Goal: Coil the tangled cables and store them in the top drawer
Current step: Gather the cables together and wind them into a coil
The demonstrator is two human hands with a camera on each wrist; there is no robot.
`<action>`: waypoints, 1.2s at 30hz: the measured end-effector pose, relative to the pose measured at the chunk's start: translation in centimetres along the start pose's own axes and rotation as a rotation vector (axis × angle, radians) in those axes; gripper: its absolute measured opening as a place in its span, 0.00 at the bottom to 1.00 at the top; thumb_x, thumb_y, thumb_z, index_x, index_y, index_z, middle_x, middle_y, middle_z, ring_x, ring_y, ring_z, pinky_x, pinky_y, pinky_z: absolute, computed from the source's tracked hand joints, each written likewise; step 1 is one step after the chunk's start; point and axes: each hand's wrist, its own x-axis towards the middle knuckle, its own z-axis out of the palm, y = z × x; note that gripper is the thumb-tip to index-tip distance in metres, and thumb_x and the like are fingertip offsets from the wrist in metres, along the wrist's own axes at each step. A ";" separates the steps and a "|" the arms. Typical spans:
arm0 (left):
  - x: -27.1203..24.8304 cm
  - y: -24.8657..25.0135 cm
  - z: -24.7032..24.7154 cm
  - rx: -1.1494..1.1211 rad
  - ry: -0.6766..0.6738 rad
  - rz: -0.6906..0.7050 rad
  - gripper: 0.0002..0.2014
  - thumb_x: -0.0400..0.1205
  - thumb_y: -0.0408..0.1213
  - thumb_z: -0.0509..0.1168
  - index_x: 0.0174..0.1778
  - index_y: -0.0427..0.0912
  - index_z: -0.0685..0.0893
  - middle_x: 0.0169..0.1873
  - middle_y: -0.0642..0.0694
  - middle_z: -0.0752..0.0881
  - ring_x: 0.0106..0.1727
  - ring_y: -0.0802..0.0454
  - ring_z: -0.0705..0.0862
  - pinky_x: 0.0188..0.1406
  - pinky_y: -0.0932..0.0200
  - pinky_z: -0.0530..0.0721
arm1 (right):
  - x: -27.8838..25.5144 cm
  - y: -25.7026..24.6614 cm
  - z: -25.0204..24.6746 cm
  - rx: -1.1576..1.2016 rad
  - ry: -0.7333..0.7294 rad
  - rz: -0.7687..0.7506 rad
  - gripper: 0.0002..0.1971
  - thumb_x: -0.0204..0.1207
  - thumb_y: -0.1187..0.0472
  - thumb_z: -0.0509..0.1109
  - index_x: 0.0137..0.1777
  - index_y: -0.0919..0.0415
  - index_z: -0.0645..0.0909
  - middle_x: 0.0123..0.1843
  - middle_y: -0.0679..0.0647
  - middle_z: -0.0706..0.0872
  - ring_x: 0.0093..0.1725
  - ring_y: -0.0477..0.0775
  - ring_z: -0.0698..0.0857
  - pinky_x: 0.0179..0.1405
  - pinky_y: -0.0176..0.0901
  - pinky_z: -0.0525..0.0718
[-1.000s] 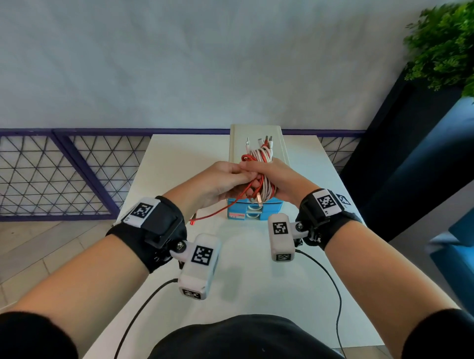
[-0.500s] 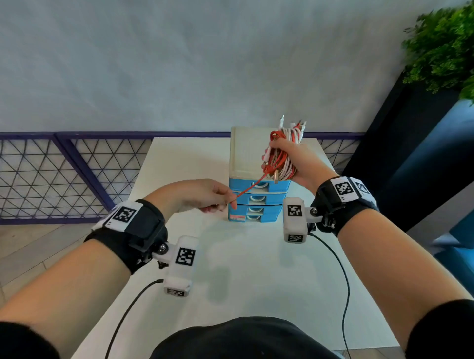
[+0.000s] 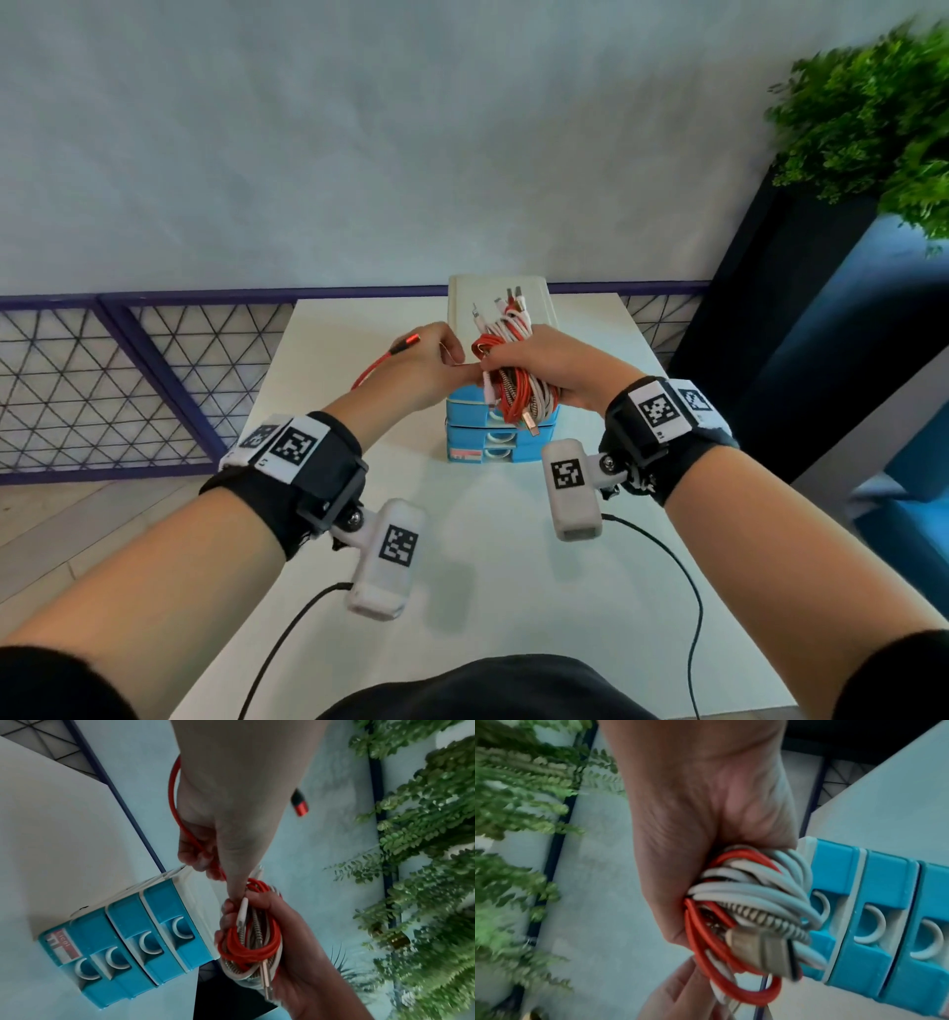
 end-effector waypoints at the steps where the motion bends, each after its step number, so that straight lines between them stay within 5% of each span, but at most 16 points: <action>1: -0.1 0.1 -0.1 0.031 -0.057 -0.018 0.13 0.75 0.53 0.68 0.39 0.49 0.77 0.35 0.48 0.81 0.32 0.52 0.78 0.27 0.60 0.74 | -0.1 0.0 0.0 0.017 0.013 -0.006 0.05 0.78 0.65 0.67 0.44 0.68 0.82 0.34 0.59 0.89 0.33 0.53 0.88 0.44 0.47 0.89; 4: -0.3 -0.1 -0.3 -0.091 -0.245 -0.039 0.18 0.82 0.55 0.59 0.40 0.44 0.82 0.33 0.46 0.79 0.28 0.50 0.74 0.29 0.58 0.75 | 0.1 0.1 -0.3 -0.037 0.075 -0.019 0.05 0.77 0.64 0.69 0.45 0.66 0.83 0.35 0.58 0.89 0.35 0.53 0.88 0.46 0.48 0.89; 8: -0.4 -1.7 -1.3 -0.641 -0.358 -0.227 0.15 0.87 0.45 0.51 0.40 0.44 0.78 0.21 0.53 0.68 0.20 0.56 0.62 0.22 0.63 0.65 | 0.2 0.9 -1.3 -0.080 0.266 0.008 0.03 0.75 0.64 0.68 0.43 0.64 0.81 0.32 0.55 0.87 0.27 0.49 0.86 0.28 0.38 0.85; 13: -1.0 -2.5 -1.9 -0.842 -0.408 -0.265 0.13 0.88 0.41 0.53 0.41 0.46 0.79 0.27 0.53 0.75 0.29 0.56 0.73 0.33 0.61 0.70 | 0.4 1.8 -1.8 -0.107 0.416 -0.013 0.06 0.76 0.63 0.68 0.38 0.60 0.76 0.28 0.52 0.83 0.22 0.46 0.83 0.21 0.31 0.80; 16: -1.4 -1.3 -1.4 -0.907 -0.383 -0.225 0.10 0.85 0.40 0.58 0.42 0.46 0.82 0.32 0.52 0.81 0.36 0.55 0.79 0.39 0.60 0.77 | 0.5 1.8 -1.0 0.037 0.342 -0.056 0.10 0.77 0.53 0.73 0.42 0.60 0.79 0.32 0.53 0.86 0.26 0.46 0.86 0.28 0.35 0.85; 19: -1.6 0.0 -0.6 -0.842 -0.370 -0.144 0.08 0.83 0.41 0.63 0.41 0.47 0.84 0.33 0.53 0.85 0.37 0.56 0.82 0.41 0.61 0.78 | 0.7 1.5 0.1 0.133 0.202 -0.103 0.18 0.75 0.43 0.71 0.43 0.60 0.81 0.35 0.55 0.88 0.35 0.53 0.89 0.42 0.45 0.90; 23: -1.7 0.7 0.1 -0.749 -0.352 -0.055 0.08 0.82 0.40 0.65 0.39 0.45 0.84 0.34 0.49 0.87 0.38 0.53 0.83 0.35 0.60 0.77 | 0.8 1.2 1.0 0.255 0.128 -0.081 0.13 0.75 0.52 0.75 0.46 0.63 0.81 0.33 0.57 0.87 0.33 0.54 0.88 0.34 0.43 0.88; 28: -2.2 -0.4 0.4 -0.625 -0.422 -0.019 0.12 0.85 0.44 0.59 0.39 0.45 0.80 0.25 0.54 0.80 0.30 0.56 0.78 0.34 0.62 0.72 | 1.4 1.7 0.1 0.259 0.354 -0.073 0.07 0.75 0.61 0.71 0.48 0.65 0.79 0.37 0.59 0.87 0.36 0.56 0.88 0.47 0.55 0.89; 32: -2.8 -2.6 -0.2 -0.619 -0.529 -0.062 0.12 0.87 0.43 0.55 0.44 0.45 0.80 0.25 0.54 0.75 0.28 0.56 0.72 0.34 0.62 0.69 | 1.0 1.6 -1.6 0.503 0.353 -0.146 0.02 0.79 0.66 0.66 0.47 0.65 0.76 0.32 0.58 0.89 0.37 0.57 0.88 0.52 0.60 0.87; 36: -2.6 -3.2 -0.5 -0.316 -0.336 0.096 0.07 0.83 0.34 0.62 0.42 0.44 0.84 0.28 0.56 0.82 0.32 0.56 0.77 0.33 0.68 0.74 | 0.4 1.2 -2.0 0.528 0.267 -0.136 0.03 0.80 0.67 0.66 0.49 0.67 0.76 0.36 0.61 0.89 0.39 0.57 0.90 0.52 0.56 0.88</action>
